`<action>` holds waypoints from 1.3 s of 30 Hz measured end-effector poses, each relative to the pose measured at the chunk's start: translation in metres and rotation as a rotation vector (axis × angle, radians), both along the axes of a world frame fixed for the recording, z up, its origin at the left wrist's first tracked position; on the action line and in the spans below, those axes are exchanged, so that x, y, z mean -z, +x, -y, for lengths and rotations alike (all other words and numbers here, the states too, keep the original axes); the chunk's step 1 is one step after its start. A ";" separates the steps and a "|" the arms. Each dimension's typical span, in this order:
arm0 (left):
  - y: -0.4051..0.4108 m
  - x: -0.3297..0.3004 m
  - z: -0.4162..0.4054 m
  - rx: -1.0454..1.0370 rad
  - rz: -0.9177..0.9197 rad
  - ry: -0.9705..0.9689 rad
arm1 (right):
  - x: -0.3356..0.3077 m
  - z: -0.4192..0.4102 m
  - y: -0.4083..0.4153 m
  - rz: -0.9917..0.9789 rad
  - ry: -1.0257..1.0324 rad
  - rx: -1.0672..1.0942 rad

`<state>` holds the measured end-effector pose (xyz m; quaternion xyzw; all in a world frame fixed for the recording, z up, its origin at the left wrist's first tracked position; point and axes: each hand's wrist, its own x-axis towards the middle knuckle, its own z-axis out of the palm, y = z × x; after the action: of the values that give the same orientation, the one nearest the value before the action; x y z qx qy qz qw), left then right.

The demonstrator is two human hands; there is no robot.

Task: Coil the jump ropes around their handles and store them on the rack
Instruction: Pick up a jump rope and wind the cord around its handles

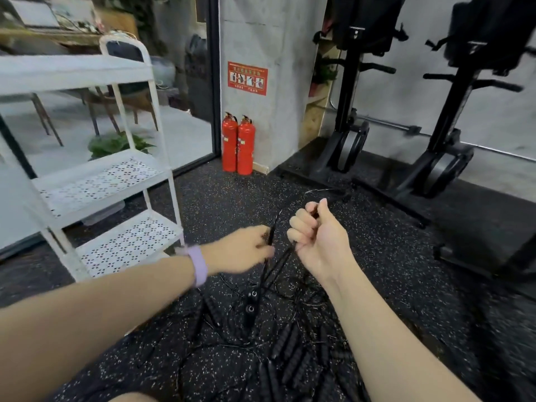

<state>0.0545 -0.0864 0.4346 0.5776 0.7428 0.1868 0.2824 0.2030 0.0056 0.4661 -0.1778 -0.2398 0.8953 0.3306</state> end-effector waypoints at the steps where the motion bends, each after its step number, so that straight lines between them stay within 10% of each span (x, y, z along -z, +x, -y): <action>1: 0.015 0.012 0.004 -0.044 -0.090 0.091 | -0.001 -0.001 -0.004 -0.030 -0.015 -0.002; 4: 0.057 0.037 0.023 -0.116 0.266 0.503 | -0.008 -0.003 -0.016 -0.035 -0.008 -0.007; 7: 0.083 0.061 0.028 -0.148 0.744 0.391 | -0.018 -0.008 -0.029 0.017 0.030 0.028; 13: 0.078 0.100 0.027 -0.217 0.662 0.095 | -0.056 -0.031 -0.055 0.115 0.083 0.152; 23: 0.048 0.033 -0.008 -0.677 1.279 0.465 | 0.008 -0.028 -0.026 0.806 0.706 -0.364; 32: 0.034 0.022 -0.013 -0.719 1.768 0.577 | 0.091 0.021 0.049 0.314 0.142 -0.820; 39: 0.022 0.029 -0.016 -0.624 1.660 0.538 | 0.087 0.028 0.051 0.339 0.224 -0.768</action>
<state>0.0767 -0.0700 0.4060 0.0787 0.3560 0.7742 0.5173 0.2537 -0.0222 0.3794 -0.1832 -0.4349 0.8800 -0.0532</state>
